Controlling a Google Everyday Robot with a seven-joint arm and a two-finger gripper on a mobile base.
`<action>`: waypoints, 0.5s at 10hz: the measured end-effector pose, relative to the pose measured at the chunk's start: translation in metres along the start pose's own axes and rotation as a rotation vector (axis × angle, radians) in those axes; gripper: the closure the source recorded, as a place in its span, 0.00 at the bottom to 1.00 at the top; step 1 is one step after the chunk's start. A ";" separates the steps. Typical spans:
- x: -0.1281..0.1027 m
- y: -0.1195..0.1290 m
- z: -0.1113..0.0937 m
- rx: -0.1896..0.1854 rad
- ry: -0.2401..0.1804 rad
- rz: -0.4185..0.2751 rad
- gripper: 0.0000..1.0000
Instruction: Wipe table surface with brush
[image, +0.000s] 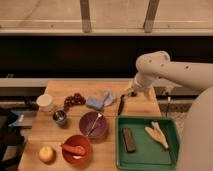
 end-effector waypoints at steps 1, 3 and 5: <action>0.000 -0.001 0.000 0.000 0.000 0.003 0.20; 0.001 0.000 0.000 0.002 0.000 0.004 0.20; 0.002 -0.006 0.004 0.037 -0.004 0.017 0.20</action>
